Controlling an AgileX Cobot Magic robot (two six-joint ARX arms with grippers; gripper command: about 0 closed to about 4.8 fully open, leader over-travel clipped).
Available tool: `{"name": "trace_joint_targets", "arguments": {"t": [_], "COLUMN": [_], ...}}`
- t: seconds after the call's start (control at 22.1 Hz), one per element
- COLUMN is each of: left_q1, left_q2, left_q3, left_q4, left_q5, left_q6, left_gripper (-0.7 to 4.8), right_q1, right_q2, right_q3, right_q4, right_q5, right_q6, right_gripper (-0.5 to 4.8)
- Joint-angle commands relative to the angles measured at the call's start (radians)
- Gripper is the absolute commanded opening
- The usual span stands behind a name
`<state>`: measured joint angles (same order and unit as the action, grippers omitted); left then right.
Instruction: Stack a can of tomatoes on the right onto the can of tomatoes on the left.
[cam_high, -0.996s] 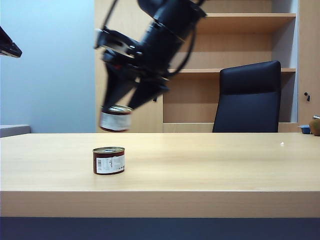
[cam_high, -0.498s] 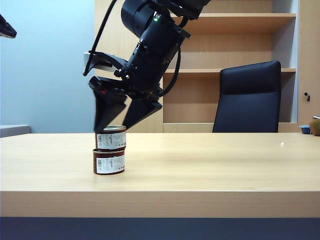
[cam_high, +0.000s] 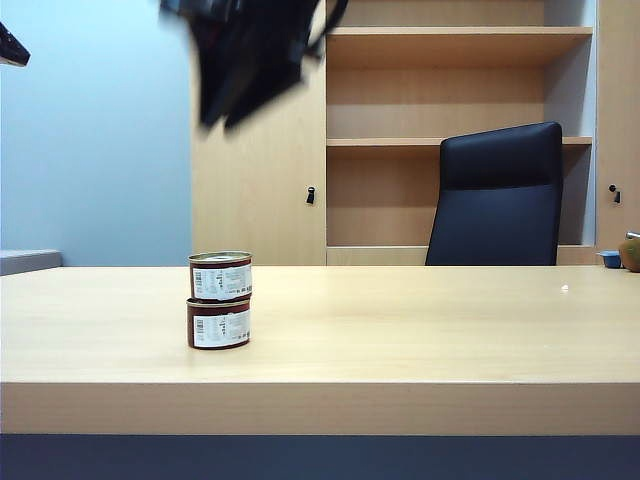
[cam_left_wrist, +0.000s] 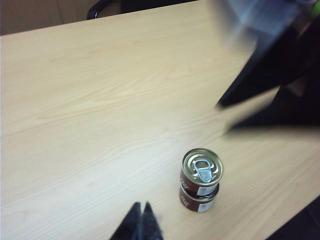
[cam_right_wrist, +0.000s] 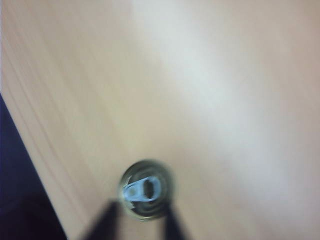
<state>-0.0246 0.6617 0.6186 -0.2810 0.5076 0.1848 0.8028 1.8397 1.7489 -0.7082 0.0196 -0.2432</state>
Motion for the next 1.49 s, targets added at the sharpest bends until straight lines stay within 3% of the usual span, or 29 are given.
{"name": "trace_joint_targets", "arguments": {"t": [0.05, 0.14, 0.27, 0.32, 0.45, 0.68, 0.81, 0.95, 1.09, 1.18, 1.36, 1.49], "left_q1": [0.001, 0.001, 0.036, 0.051, 0.089, 0.100, 0.099, 0.099, 0.099, 0.099, 0.097, 0.097], "left_q2": [-0.010, -0.035, -0.130, -0.164, -0.280, -0.382, -0.439, -0.515, -0.629, -0.658, -0.658, -0.658], "left_q3": [0.005, 0.005, 0.004, 0.004, 0.001, -0.010, -0.028, -0.053, -0.082, -0.116, -0.224, -0.341], "left_q4": [0.012, 0.013, 0.037, 0.039, 0.036, 0.035, 0.035, 0.001, -0.099, -0.103, -0.028, 0.050], "left_q5": [0.002, 0.001, 0.000, -0.012, -0.128, -0.167, -0.168, -0.185, -0.291, -0.381, -0.372, -0.371], "left_q6": [0.009, 0.000, -0.135, -0.140, -0.106, -0.042, -0.042, -0.047, -0.049, -0.078, -0.092, -0.175], "left_gripper": [-0.05, -0.05, -0.05, -0.05, -0.05, -0.05, -0.05, -0.05, -0.05, -0.05, -0.05, -0.05], "right_q1": [-0.033, -0.068, -0.150, -0.172, -0.209, -0.211, -0.210, -0.211, -0.216, -0.215, -0.214, -0.210], "right_q2": [-0.139, -0.272, -0.500, -0.566, -0.780, -1.027, -1.196, -1.356, -1.511, -1.591, -1.715, -1.762], "right_q3": [-0.029, -0.161, -0.450, -0.538, -0.800, -1.020, -1.096, -1.143, -1.147, -1.147, -1.147, -1.147], "right_q4": [0.134, 0.297, 0.505, 0.570, 0.790, 0.930, 0.914, 0.882, 0.745, 0.672, 0.579, 0.528], "right_q5": [0.013, 0.040, 0.061, 0.061, 0.120, 0.190, 0.234, 0.315, 0.431, 0.432, 0.426, 0.393], "right_q6": [0.005, 0.043, 0.087, 0.087, 0.130, 0.182, 0.281, 0.278, 0.268, 0.268, 0.269, 0.269], "right_gripper": [-0.05, -0.05, -0.05, -0.05, -0.05, -0.05, -0.05, -0.04, 0.01, 0.01, 0.59, 0.76]}}
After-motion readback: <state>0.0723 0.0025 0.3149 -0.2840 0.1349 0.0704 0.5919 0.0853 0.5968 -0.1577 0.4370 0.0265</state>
